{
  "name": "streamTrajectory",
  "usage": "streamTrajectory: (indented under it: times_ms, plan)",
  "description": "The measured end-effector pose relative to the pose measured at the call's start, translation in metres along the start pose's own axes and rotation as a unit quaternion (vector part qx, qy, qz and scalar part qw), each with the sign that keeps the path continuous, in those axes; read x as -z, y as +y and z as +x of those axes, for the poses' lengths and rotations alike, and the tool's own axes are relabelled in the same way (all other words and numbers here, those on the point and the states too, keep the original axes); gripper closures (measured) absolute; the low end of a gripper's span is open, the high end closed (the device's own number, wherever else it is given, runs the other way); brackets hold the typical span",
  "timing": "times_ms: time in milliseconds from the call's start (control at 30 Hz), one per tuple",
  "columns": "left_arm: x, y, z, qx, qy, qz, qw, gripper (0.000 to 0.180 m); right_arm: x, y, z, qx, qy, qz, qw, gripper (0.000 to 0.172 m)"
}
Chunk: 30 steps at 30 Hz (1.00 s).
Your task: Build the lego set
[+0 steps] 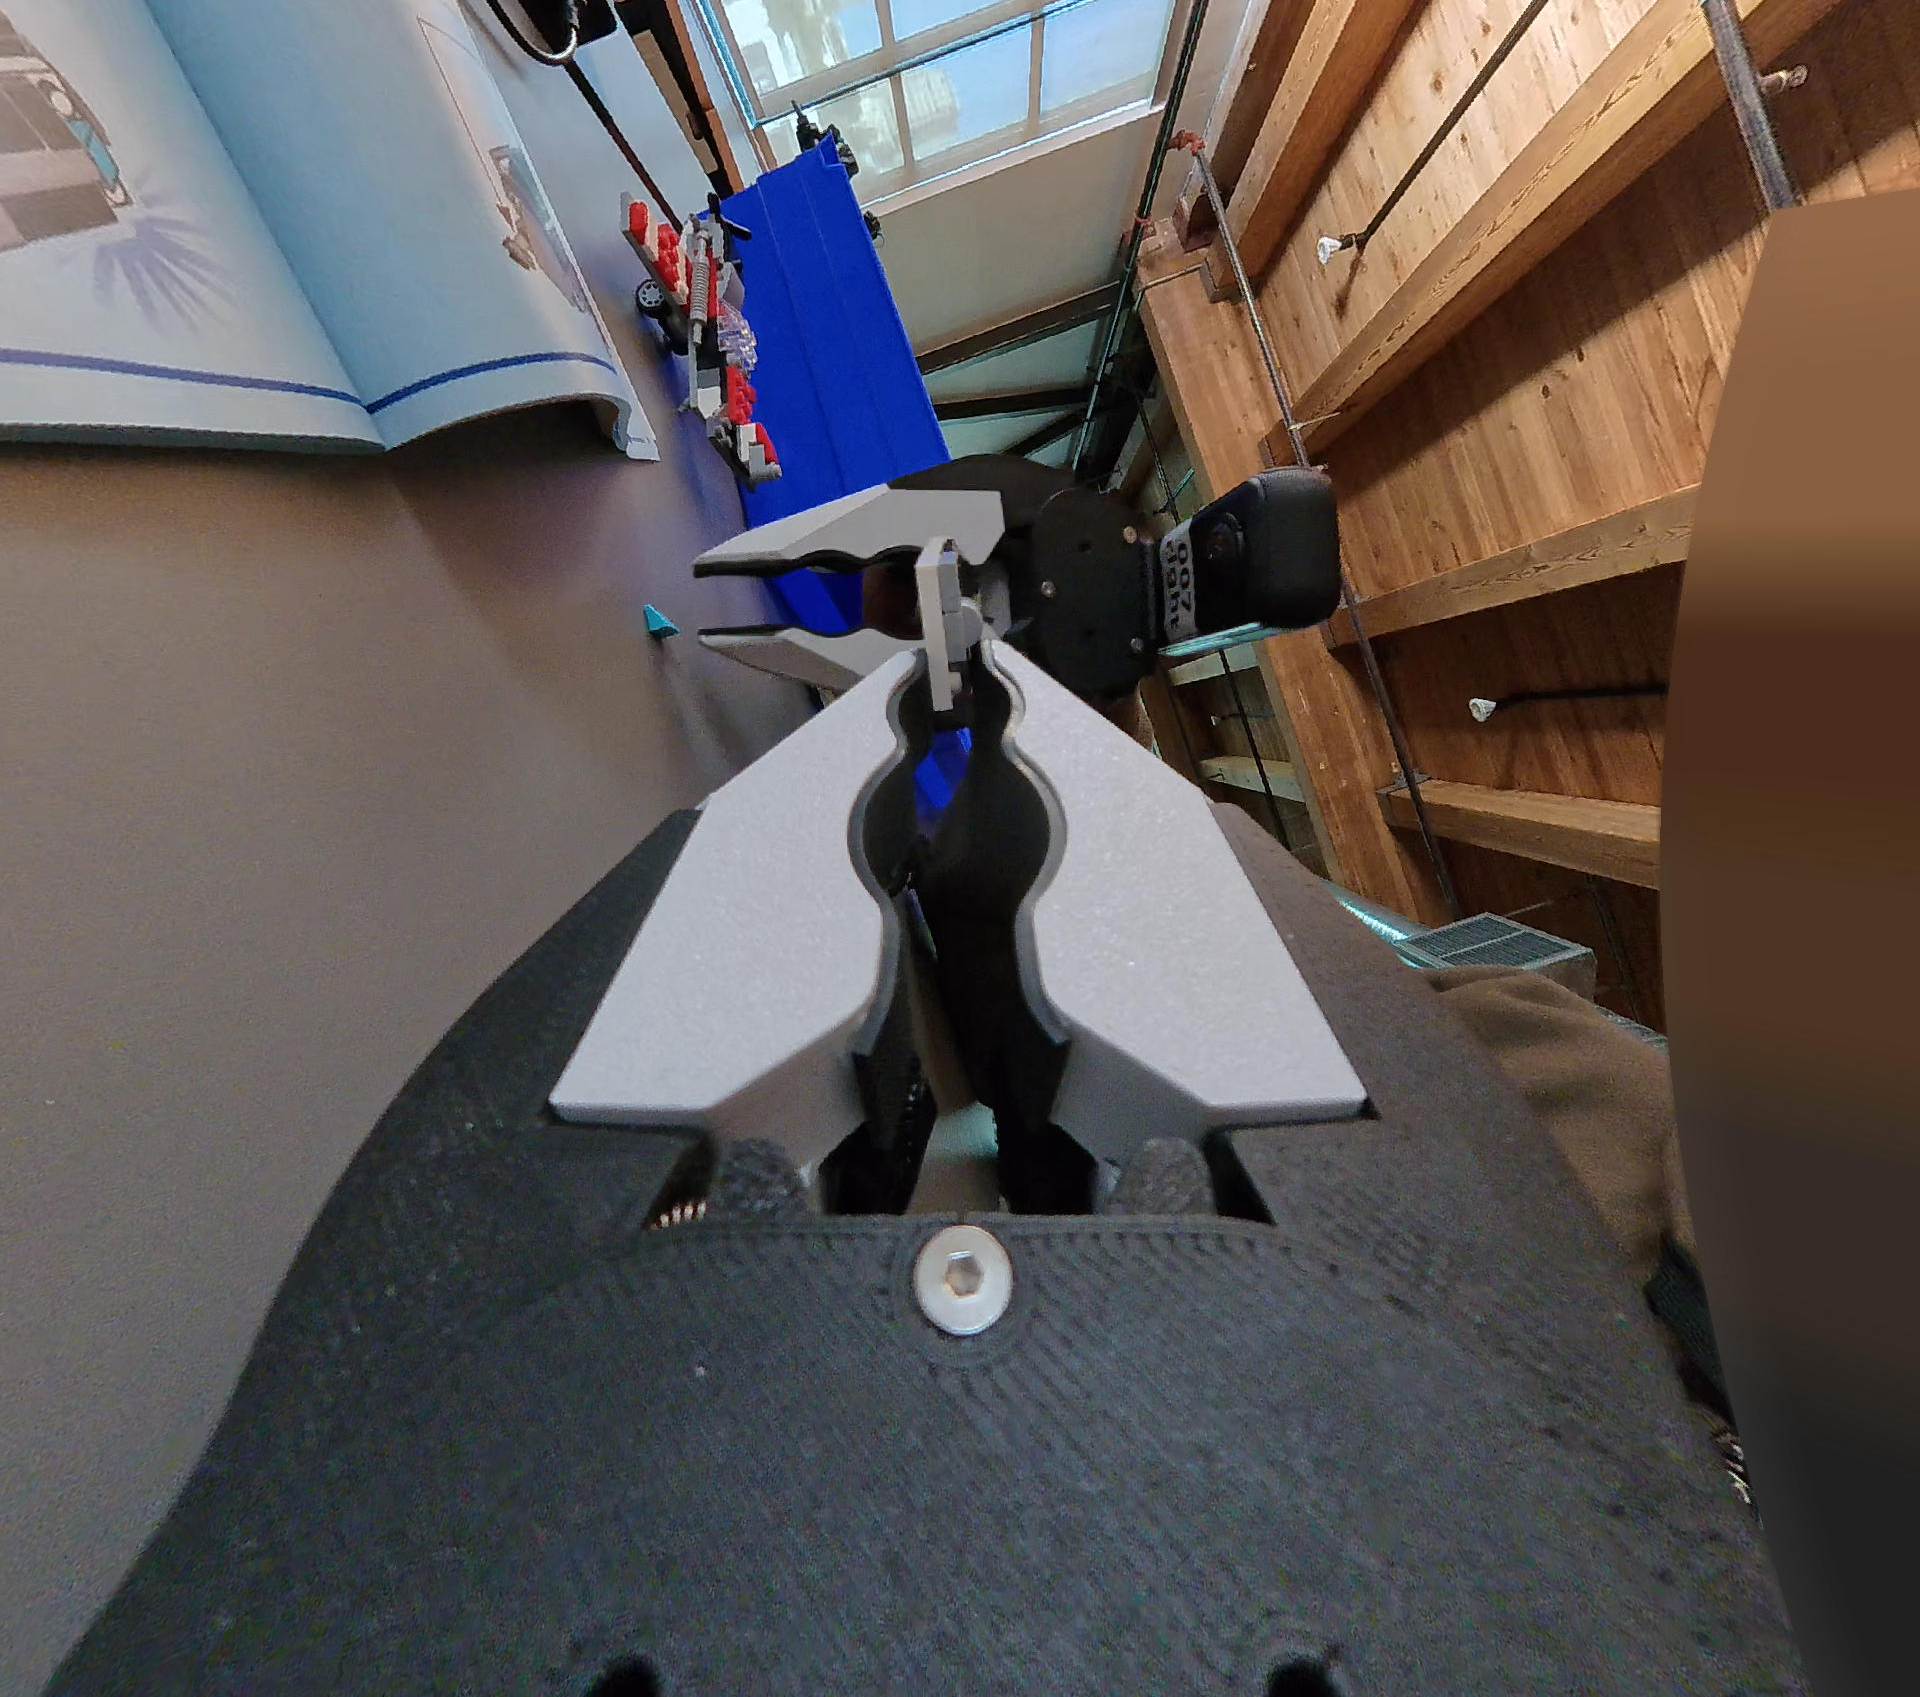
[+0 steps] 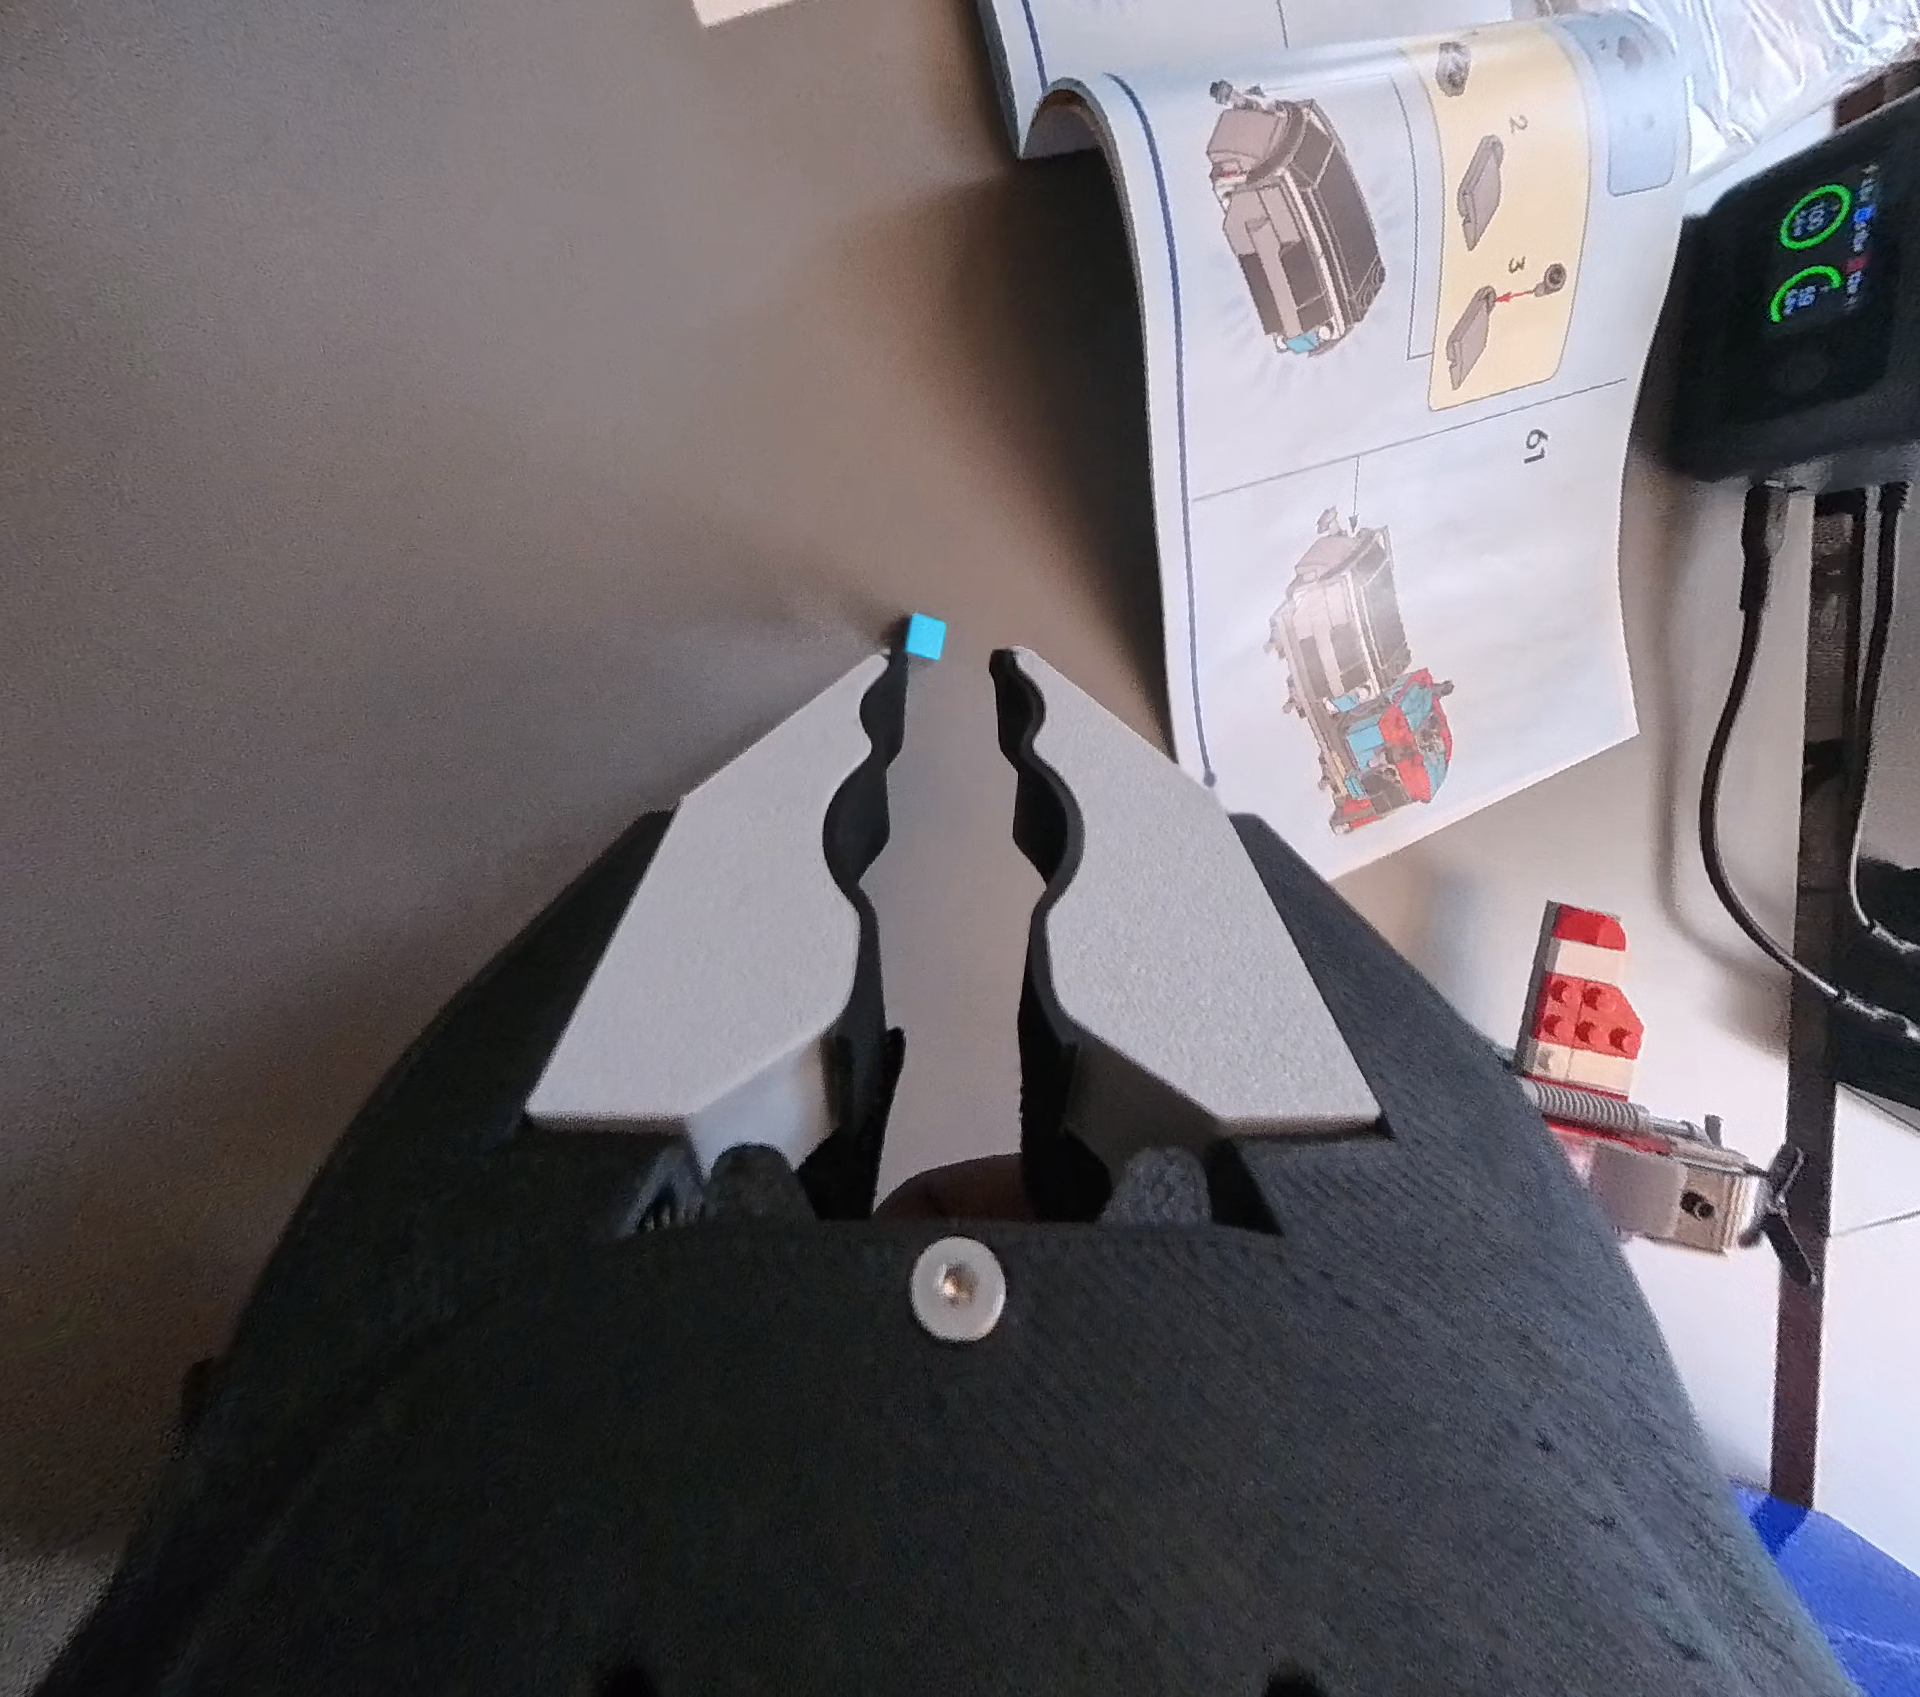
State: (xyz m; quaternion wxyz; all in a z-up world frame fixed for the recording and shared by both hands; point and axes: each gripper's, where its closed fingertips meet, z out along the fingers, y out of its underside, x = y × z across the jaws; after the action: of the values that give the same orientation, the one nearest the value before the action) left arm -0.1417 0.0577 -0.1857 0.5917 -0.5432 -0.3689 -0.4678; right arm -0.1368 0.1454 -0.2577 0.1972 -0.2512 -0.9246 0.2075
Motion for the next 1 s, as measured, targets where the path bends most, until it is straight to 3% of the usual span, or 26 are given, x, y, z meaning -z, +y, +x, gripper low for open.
streamTrajectory:
  times_ms: [800,1000]
  plan:
    - [0.001,-0.002,0.0,0.002,0.0,0.004,1.0,0.172,-0.016,-0.01,0.003,0.007,0.029,0.007,1.0,0.153]
    - [0.001,-0.002,0.0,0.003,0.0,0.005,1.0,0.172,-0.015,-0.009,0.0,-0.007,0.005,0.012,1.0,0.153]
